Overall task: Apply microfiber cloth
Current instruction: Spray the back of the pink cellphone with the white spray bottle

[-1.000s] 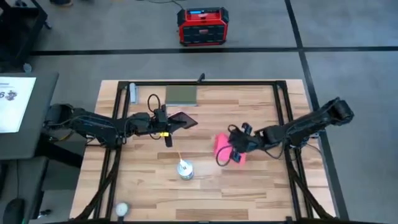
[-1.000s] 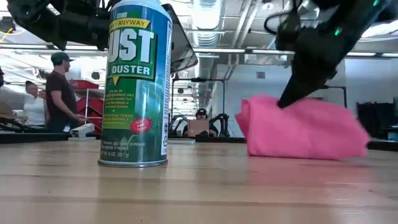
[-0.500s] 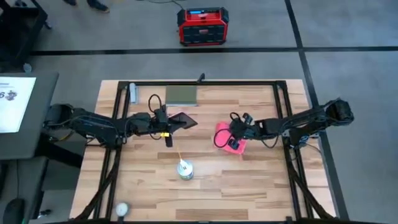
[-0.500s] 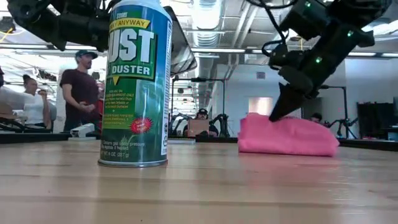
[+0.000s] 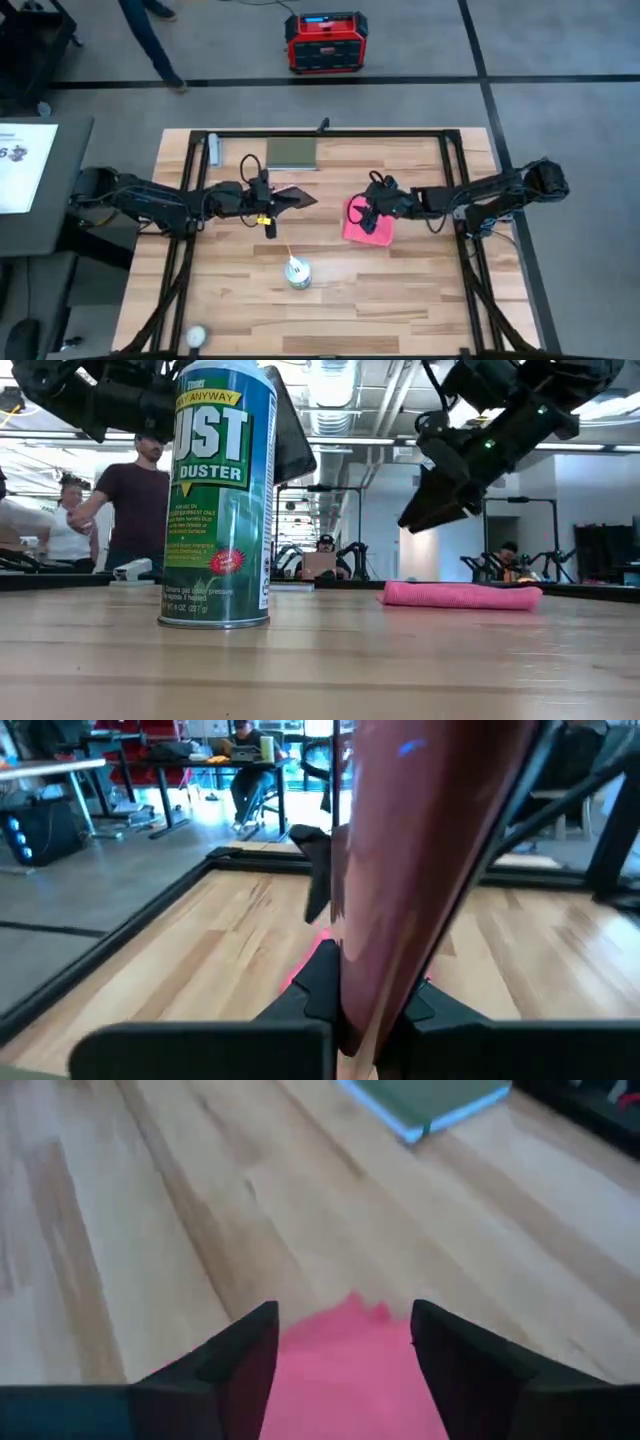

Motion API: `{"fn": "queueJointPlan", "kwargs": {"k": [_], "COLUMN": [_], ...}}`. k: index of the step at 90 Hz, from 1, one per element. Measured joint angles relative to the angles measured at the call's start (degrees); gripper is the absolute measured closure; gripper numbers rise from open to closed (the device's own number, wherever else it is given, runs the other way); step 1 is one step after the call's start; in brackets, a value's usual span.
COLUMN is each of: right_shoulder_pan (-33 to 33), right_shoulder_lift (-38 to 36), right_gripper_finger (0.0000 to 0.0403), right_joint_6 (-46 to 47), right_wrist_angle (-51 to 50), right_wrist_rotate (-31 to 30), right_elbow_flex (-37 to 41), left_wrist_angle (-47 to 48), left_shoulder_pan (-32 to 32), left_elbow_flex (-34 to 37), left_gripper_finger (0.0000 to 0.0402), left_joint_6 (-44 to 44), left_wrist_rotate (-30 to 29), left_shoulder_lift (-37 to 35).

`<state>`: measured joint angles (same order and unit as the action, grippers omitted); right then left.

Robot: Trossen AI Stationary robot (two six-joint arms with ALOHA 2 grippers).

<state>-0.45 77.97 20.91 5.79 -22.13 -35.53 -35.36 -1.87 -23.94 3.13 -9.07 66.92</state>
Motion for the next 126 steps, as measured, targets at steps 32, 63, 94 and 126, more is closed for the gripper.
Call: {"fn": "queueJointPlan", "kwargs": {"k": [32,63,94,126], "right_shoulder_pan": [-3.40,-3.48,-3.56,-6.59], "right_shoulder_lift": [0.00,0.00,0.00,0.00], "right_gripper_finger": [0.0391,0.0372,0.0312,0.0261], "right_joint_6": [-2.52,-1.88,-1.75,-1.77], "right_wrist_angle": [15.13,15.69,18.38,30.91], "right_wrist_rotate": [14.06,22.22,25.09,32.55], "right_elbow_flex": [-0.04,-0.04,-0.04,-0.07], "left_wrist_angle": [14.72,21.26,25.94,28.83], "left_shoulder_pan": [1.06,8.12,11.36,10.88], "left_elbow_flex": [-5.68,-14.54,-15.43,-15.41], "left_gripper_finger": [0.0400,0.0400,0.0400,0.0400], "left_joint_6": [31.37,62.44,82.08,90.19], "left_wrist_rotate": [-17.07,-44.77,-60.49,-57.47], "left_shoulder_lift": [0.04,0.20,0.20,0.61]}}
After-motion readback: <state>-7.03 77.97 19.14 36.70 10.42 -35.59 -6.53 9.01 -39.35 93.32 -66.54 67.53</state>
